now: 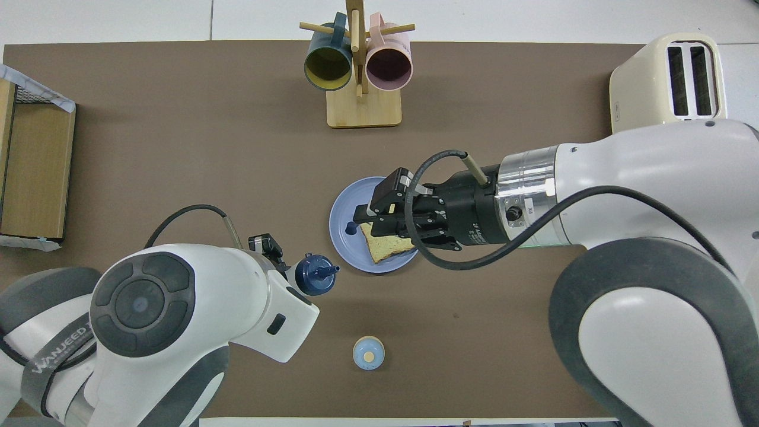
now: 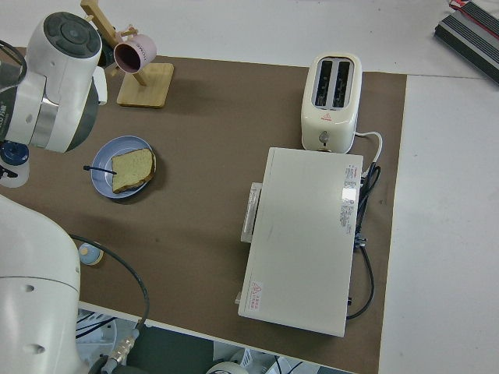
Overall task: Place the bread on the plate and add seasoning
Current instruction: 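Lower the bread onto the plate, open and withdraw the right gripper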
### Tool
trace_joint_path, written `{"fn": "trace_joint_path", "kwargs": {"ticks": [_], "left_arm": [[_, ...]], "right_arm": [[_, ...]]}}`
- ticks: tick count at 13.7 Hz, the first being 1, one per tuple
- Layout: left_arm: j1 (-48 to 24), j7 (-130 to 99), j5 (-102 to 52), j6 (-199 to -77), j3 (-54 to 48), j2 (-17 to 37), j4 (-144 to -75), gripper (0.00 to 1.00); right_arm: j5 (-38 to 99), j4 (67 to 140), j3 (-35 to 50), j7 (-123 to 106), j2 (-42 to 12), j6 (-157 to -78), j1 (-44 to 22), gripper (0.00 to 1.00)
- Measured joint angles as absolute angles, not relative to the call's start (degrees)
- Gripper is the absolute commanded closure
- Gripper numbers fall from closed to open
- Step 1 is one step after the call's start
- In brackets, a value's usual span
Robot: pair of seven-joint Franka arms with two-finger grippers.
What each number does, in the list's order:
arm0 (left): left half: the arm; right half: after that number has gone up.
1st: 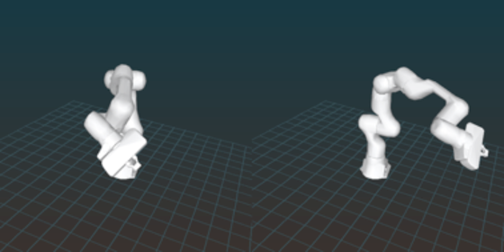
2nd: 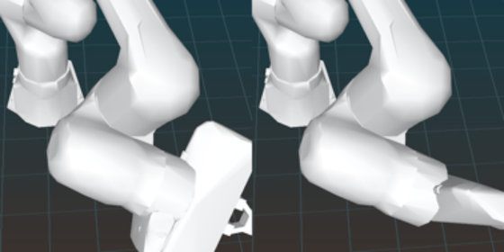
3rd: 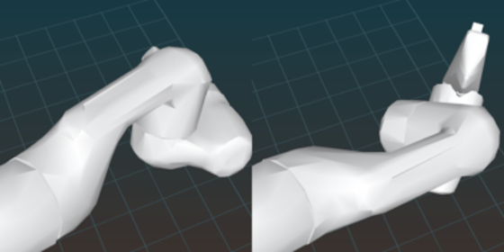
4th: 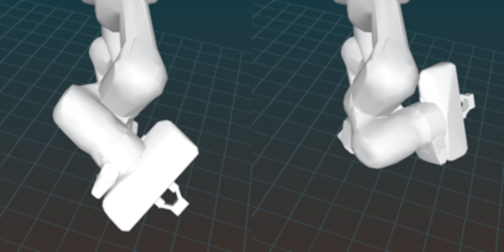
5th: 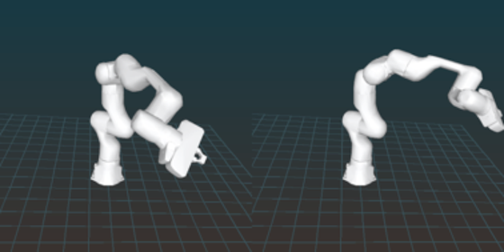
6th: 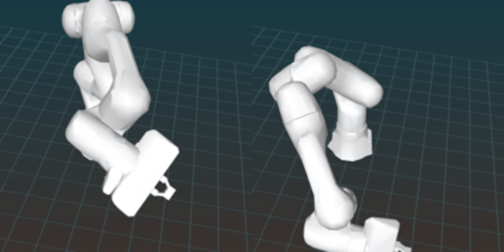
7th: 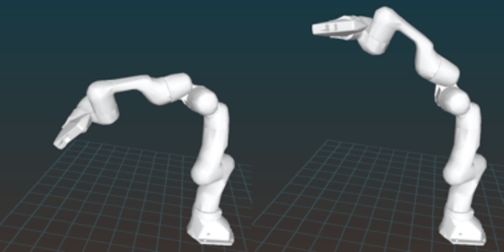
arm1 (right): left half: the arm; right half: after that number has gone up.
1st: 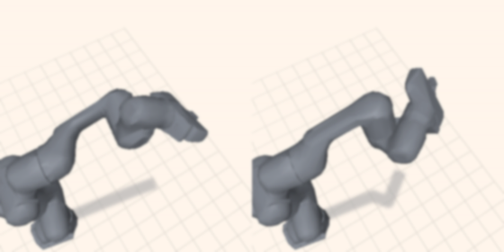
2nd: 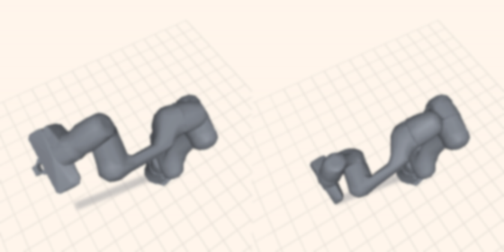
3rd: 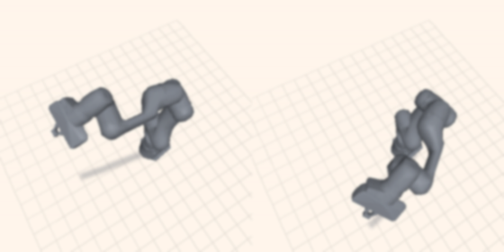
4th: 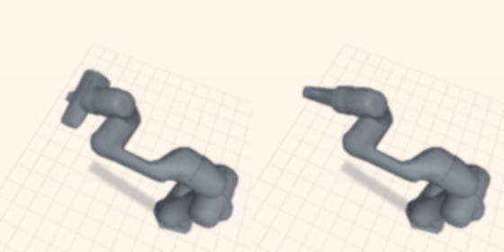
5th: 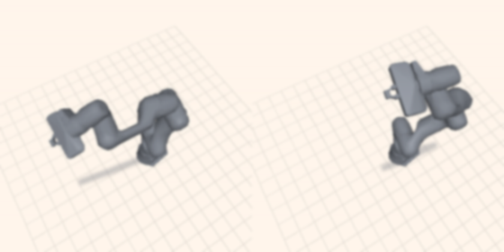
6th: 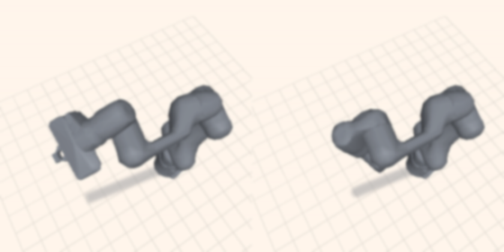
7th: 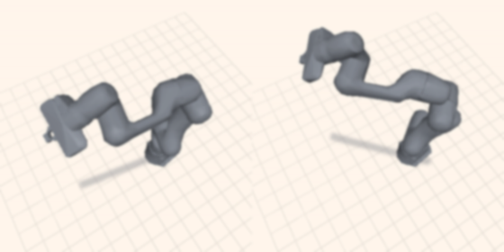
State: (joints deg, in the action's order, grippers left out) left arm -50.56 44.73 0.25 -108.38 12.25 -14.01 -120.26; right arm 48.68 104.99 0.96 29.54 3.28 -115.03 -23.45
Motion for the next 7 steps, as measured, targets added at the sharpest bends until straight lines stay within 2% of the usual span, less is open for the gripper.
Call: {"fn": "trace_joint_path", "kwargs": {"ticks": [2,5,7], "left_arm": [[-50.56,44.73,0.26,-108.38,12.28,-14.01,-120.26,1.00],[-50.53,44.73,0.27,-108.38,12.36,-14.01,-120.26,1.00],[-50.52,44.73,0.29,-108.38,12.37,-14.01,-120.26,1.00]], "right_arm": [[44.23,104.95,0.92,27.90,3.29,-114.80,-23.39,0.00],[27.32,104.92,0.77,21.03,3.32,-114.13,-22.39,0.00],[22.52,104.82,0.63,17.75,3.32,-110.80,-19.71,0.00]]}}
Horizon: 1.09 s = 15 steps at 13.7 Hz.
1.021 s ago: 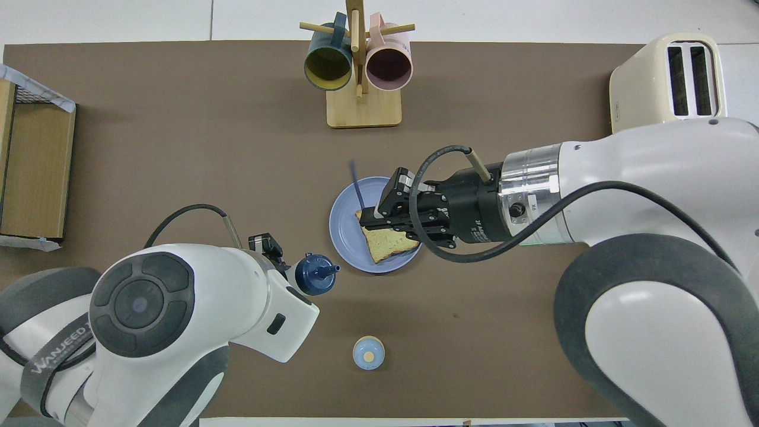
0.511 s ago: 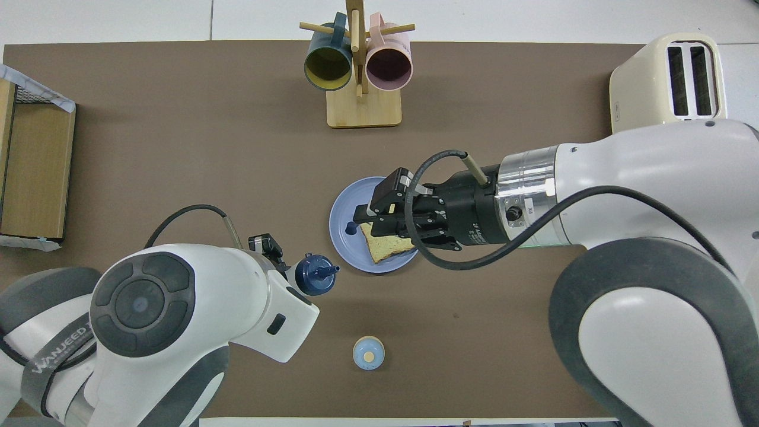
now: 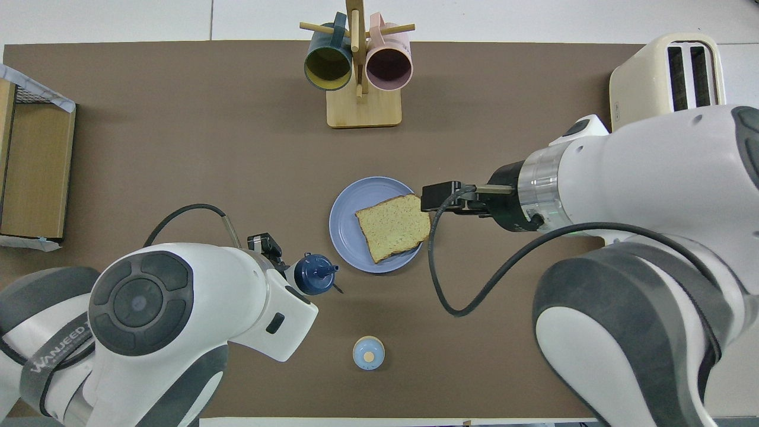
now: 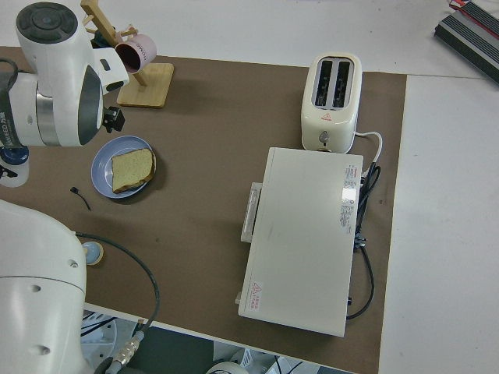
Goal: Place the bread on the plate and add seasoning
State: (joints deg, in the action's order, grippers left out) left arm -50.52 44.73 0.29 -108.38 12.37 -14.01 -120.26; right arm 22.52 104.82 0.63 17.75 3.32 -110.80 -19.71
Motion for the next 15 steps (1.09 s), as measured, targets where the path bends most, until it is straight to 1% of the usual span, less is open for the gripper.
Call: {"fn": "trace_joint_path", "kwargs": {"ticks": [2,4,8,11,15], "left_arm": [[-50.50,44.73,0.32,-108.38,12.42,-14.01,-120.26,1.00],[-50.46,44.73,0.33,-108.38,12.52,-14.01,-120.26,1.00],[-49.86,44.65,1.07,-108.40,12.64,-14.01,-120.17,1.00],[-48.61,43.30,2.06,-108.66,12.88,-13.89,-119.83,1.00],[-45.13,43.27,2.15,-111.62,13.00,-13.33,-119.74,1.00]], "right_arm": [[18.70,104.12,0.38,16.13,3.32,-106.56,-15.38,0.00],[11.93,101.87,0.14,13.40,3.19,-101.04,-10.94,0.00],[2.90,95.02,-0.01,9.83,1.87,-90.20,-5.91,0.00],[-0.19,91.37,-0.35,8.12,-0.16,-85.52,-4.94,0.00],[-0.42,90.96,-0.31,8.05,-1.67,-84.25,-4.97,0.00]]}}
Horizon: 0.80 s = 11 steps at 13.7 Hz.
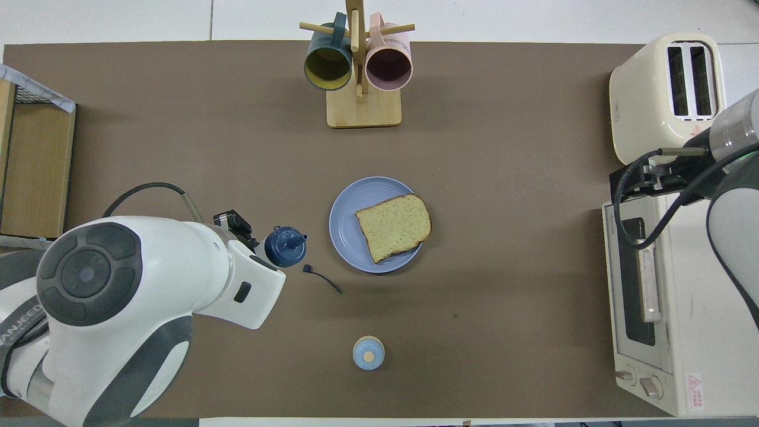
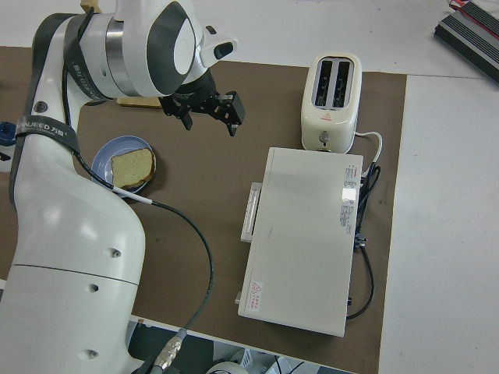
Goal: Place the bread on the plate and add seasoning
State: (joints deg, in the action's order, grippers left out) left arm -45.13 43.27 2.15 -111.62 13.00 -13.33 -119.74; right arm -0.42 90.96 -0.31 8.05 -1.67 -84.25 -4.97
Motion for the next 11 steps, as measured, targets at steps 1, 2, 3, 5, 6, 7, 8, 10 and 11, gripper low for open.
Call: {"fn": "trace_joint_path", "kwargs": {"ticks": [1,2,3,5,6,7,8,10,11], "left_arm": [[-44.85,43.27,2.16,-111.99,13.02,-13.15,-119.74,1.00],[-44.71,43.27,2.67,-112.01,12.98,-12.99,-119.72,1.00],[-44.70,43.25,3.78,-112.00,12.96,-12.87,-119.66,1.00],[-44.70,43.20,5.49,-111.98,12.89,-12.81,-119.53,1.00],[-44.70,43.19,6.50,-111.99,12.83,-12.80,-119.35,1.00],[-44.72,43.18,8.30,-111.96,12.69,-12.63,-118.96,1.00],[-44.74,43.07,9.75,-111.80,12.50,-12.17,-118.42,1.00],[-44.76,42.91,11.23,-111.47,12.27,-10.96,-117.34,1.00],[-44.76,42.90,12.20,-111.44,12.21,-10.46,-117.03,1.00]], "right_arm": [[-0.42,90.75,-0.25,8.05,-2.01,-84.06,-4.94,0.00],[-0.42,90.58,-0.13,8.05,-2.39,-83.75,-4.90,0.00],[-0.42,90.31,-0.01,8.05,-2.96,-83.40,-4.89,0.00],[-0.32,89.10,0.01,8.05,-4.25,-82.98,-4.50,0.00],[-0.26,88.56,0.08,8.05,-4.59,-82.89,-3.98,0.00],[-0.20,88.15,0.09,8.02,-4.73,-82.89,-3.50,0.00],[-0.16,87.86,0.07,7.99,-4.74,-82.80,-3.24,0.00],[-0.14,87.29,0.06,7.97,-4.69,-82.12,-3.15,0.00],[-0.14,87.10,0.06,7.96,-4.51,-81.92,-3.15,0.00]]}}
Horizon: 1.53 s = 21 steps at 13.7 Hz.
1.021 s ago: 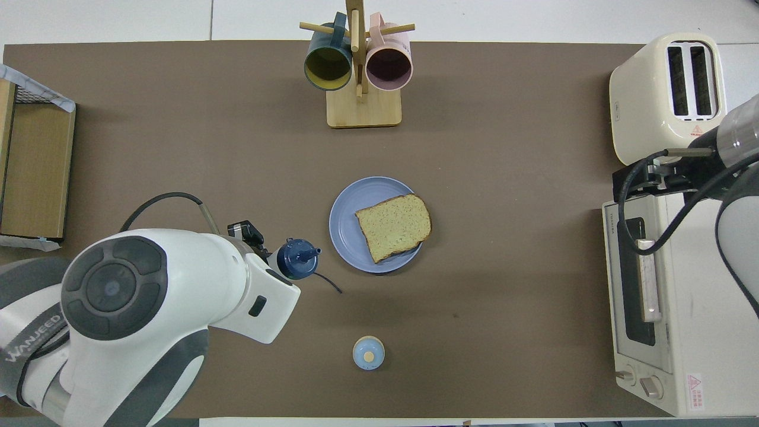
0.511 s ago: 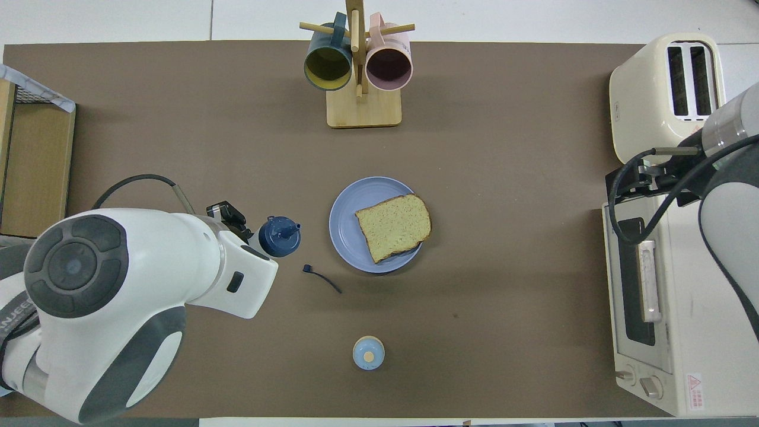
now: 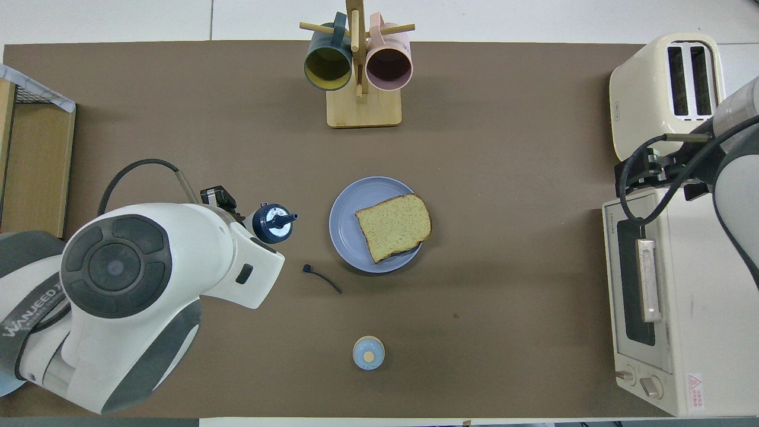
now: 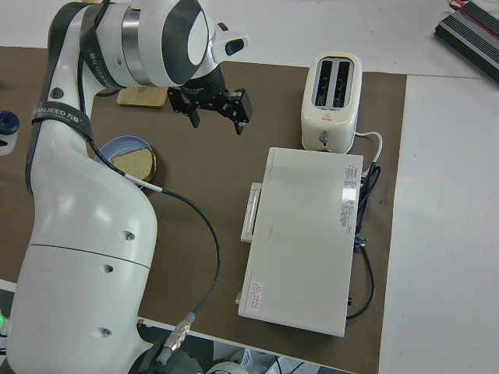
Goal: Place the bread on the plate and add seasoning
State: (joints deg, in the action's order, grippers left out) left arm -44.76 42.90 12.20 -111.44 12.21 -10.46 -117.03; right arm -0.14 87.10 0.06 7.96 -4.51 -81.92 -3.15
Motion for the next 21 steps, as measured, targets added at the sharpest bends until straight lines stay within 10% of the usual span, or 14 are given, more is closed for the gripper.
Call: {"fn": "trace_joint_path", "kwargs": {"ticks": [21], "left_arm": [[-42.74,15.17,7.69,-111.33,12.43,-8.79,-115.85,1.00]], "right_arm": [[-0.12,87.46,-0.01,6.79,-2.83,-80.93,-3.16,0.00]]}}
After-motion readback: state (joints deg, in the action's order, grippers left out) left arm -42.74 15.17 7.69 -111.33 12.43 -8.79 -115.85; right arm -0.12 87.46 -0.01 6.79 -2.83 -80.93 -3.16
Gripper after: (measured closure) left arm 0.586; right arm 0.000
